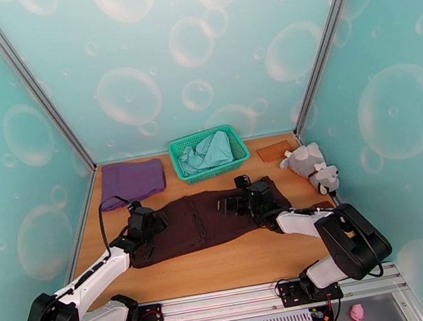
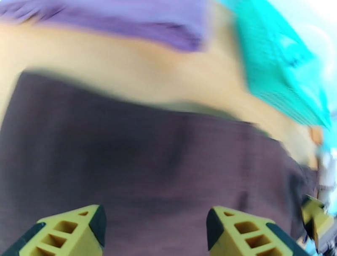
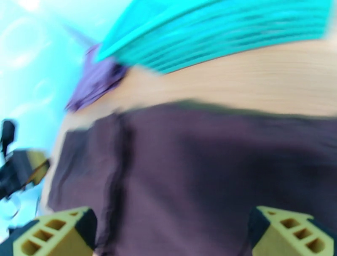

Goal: Fold and stack the trousers

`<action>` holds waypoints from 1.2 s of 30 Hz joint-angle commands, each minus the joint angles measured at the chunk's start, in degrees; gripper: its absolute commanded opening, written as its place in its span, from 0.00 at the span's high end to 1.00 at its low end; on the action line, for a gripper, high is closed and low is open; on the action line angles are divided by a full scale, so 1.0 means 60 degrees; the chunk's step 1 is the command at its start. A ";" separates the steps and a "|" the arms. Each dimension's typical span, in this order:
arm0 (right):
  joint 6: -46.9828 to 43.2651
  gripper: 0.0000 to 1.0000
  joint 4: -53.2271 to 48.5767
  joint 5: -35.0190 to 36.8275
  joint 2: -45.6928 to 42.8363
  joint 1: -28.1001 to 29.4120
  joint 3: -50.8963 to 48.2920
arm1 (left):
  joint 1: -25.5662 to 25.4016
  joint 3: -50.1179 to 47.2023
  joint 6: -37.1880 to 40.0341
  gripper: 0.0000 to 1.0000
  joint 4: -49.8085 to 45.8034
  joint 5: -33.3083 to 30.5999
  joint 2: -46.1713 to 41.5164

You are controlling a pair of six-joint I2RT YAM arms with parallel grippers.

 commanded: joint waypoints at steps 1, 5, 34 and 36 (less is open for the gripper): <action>-0.0153 0.01 0.0728 -0.1050 0.0762 0.0550 0.0477 | 0.0574 -0.0712 -0.0684 0.34 -0.0432 0.0369 -0.0188; 0.0584 0.01 0.1423 -0.1497 0.1815 0.0360 0.0493 | 0.1208 -0.1190 -0.1222 0.34 -0.1012 0.0300 -0.0036; 0.0878 0.01 0.0808 0.0734 0.1672 -0.1873 0.0887 | 0.0809 0.1016 -0.0185 0.34 0.1235 -0.0014 0.1907; 0.0963 0.01 0.1153 0.0778 0.1994 -0.2153 0.0842 | 0.1001 0.0885 -0.0352 0.34 0.1505 0.0139 0.2522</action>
